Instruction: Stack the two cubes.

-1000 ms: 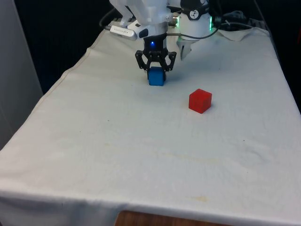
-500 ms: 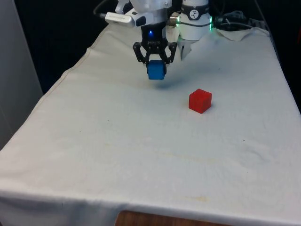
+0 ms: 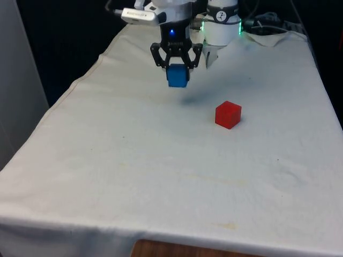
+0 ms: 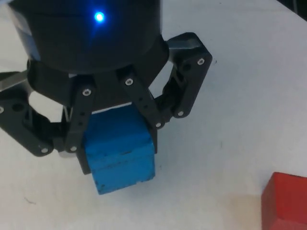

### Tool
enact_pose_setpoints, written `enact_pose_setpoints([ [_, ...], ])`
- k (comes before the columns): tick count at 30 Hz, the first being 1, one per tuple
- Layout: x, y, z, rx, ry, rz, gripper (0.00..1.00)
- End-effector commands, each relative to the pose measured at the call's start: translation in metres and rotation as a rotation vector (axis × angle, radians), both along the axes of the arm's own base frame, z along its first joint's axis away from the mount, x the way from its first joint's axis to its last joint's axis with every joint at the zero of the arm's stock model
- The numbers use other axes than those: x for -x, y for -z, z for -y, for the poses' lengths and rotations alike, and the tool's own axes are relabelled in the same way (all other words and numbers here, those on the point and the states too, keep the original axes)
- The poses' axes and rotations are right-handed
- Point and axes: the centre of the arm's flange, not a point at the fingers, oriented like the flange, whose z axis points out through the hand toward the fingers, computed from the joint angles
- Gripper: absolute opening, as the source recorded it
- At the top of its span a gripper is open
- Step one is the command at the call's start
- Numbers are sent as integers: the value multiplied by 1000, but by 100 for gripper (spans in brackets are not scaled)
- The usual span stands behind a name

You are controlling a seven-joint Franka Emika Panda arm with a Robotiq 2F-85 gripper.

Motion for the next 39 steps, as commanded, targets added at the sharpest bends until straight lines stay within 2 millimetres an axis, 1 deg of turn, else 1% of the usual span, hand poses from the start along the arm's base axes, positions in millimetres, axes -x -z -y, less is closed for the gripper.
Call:
enact_pose_setpoints([
  [1, -3, -2, 0, 12, 2, -11, 2],
  [6, -13, -11, -4, 26, -2, -23, 2],
  [7, -11, -11, -3, 12, -3, -12, 2],
  [16, -29, -18, -18, 43, -9, -35, 2],
  [17, -27, -19, -17, 31, -11, -24, 2],
  [21, -37, -19, -28, 56, -12, -45, 2],
  [24, -42, -19, -34, 63, -13, -50, 2],
  [25, -40, -19, -33, 53, -15, -41, 2],
  [27, -46, -19, -43, 67, -15, -49, 2],
  [29, -48, -20, -46, 68, -16, -47, 2],
  [30, -51, -21, -53, 70, -17, -44, 2],
  [33, -54, -23, -62, 71, -19, -39, 2],
  [34, -53, -23, -61, 63, -20, -32, 2],
  [36, -56, -25, -67, 68, -21, -36, 2],
  [37, -58, -27, -73, 66, -26, -31, 2],
  [39, -59, -29, -77, 64, -30, -26, 2],
])
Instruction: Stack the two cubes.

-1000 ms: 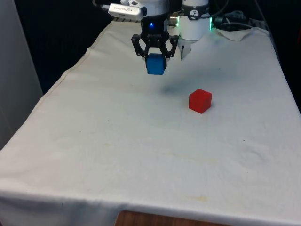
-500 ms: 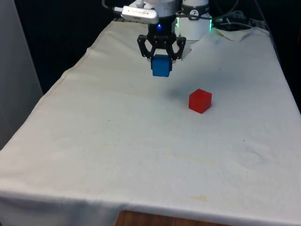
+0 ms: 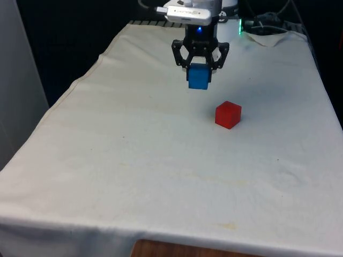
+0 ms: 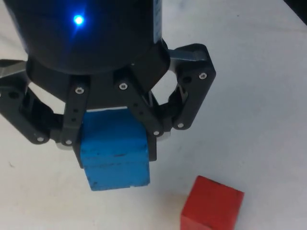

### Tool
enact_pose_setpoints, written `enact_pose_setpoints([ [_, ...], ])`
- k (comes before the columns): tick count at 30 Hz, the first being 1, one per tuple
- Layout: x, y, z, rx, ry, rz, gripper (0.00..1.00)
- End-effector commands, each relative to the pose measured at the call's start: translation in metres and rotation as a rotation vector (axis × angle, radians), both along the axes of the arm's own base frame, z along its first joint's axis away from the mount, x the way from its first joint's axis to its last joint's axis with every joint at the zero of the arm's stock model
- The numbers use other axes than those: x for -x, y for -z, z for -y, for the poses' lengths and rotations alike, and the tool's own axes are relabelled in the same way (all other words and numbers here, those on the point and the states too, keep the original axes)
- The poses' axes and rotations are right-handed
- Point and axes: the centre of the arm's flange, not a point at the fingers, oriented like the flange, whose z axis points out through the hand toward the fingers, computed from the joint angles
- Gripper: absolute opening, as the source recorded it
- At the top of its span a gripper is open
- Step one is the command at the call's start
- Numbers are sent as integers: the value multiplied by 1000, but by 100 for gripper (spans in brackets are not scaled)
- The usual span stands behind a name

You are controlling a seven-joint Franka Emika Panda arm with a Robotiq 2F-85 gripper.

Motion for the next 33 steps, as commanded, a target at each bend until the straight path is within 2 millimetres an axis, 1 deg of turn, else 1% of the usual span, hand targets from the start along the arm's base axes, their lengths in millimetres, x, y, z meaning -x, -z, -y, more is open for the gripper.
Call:
enact_pose_setpoints([
  [1, -1, -1, -4, 3, -2, -1, 2],
  [3, -3, -3, -8, 0, -9, 4, 2],
  [4, -2, -1, -5, -2, -7, 4, 2],
  [8, -7, -6, -19, -9, -26, 19, 2],
  [13, -12, -8, -29, -21, -45, 32, 2],
  [14, -10, -9, -26, -12, -43, 29, 2],
  [16, -14, -8, -33, -25, -51, 36, 2],
  [21, -18, -5, -41, -32, -65, 38, 2],
  [22, -17, -7, -38, -21, -62, 36, 2],
  [23, -20, -4, -46, -35, -71, 37, 2],
  [30, -22, 1, -65, -45, -94, 33, 2],
  [31, -21, 1, -63, -38, -95, 30, 2],
  [33, -22, 1, -71, -45, -101, 33, 2],
])
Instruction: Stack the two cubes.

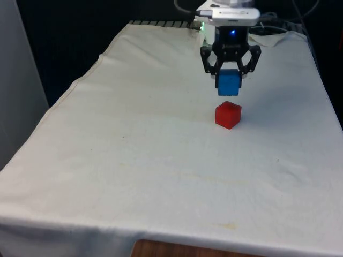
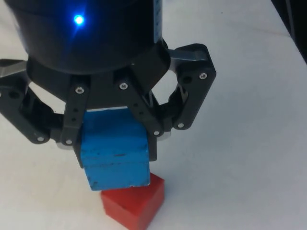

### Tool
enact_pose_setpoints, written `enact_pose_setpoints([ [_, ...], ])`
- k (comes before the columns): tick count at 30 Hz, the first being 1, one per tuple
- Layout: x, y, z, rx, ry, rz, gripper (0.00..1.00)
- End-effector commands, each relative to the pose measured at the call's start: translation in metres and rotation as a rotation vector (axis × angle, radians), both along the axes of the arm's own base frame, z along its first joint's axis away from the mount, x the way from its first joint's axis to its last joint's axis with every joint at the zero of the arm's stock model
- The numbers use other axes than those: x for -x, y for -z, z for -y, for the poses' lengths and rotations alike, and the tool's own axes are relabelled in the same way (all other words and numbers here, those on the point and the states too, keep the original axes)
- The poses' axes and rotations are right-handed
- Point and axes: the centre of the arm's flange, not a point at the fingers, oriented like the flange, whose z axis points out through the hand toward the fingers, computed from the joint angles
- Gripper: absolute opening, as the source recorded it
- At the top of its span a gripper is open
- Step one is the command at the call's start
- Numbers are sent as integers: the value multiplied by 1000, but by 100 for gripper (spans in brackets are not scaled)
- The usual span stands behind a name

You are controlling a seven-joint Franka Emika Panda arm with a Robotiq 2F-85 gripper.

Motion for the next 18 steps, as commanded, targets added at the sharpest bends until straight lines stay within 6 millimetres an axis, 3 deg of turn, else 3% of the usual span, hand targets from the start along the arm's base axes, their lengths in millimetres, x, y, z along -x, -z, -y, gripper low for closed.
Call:
enact_pose_setpoints([
  [1, -1, 0, -5, -5, -1, 3, 2],
  [10, 2, 3, -28, -17, -41, -1, 2],
  [18, 1, 15, -29, -23, -54, -6, 2],
])
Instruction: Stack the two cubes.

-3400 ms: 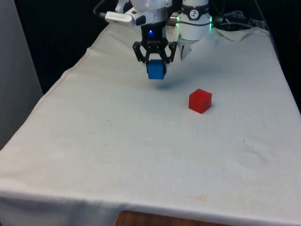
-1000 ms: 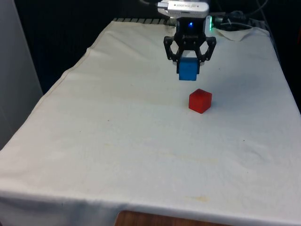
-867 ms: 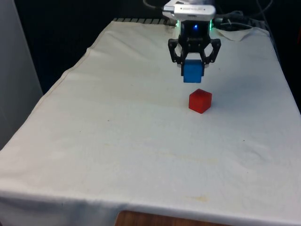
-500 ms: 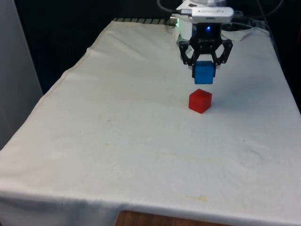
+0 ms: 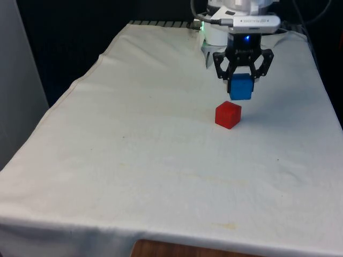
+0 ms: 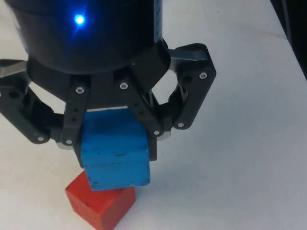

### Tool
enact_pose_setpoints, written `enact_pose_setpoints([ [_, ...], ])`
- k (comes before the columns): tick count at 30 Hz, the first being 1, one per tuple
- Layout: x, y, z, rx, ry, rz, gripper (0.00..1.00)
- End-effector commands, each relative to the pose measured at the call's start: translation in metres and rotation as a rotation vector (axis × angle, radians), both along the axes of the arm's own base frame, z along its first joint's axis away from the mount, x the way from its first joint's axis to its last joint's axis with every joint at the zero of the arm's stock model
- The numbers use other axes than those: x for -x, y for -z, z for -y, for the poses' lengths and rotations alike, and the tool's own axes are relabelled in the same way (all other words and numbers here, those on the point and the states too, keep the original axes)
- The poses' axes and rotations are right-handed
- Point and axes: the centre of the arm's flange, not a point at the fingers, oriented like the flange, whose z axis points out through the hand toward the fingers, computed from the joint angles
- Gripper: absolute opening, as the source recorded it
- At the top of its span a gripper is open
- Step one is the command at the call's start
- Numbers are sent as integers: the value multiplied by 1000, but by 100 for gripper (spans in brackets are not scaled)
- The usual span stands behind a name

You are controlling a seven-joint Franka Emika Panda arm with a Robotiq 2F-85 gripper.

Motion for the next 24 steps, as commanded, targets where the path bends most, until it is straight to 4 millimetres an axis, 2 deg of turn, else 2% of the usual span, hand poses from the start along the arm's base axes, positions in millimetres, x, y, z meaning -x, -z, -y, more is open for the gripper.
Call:
enact_pose_setpoints([
  [1, -1, 3, 0, -9, 0, 2, 2],
  [15, -4, 18, 14, 2, -3, -17, 2],
  [24, -3, 28, 13, -4, -2, -22, 2],
])
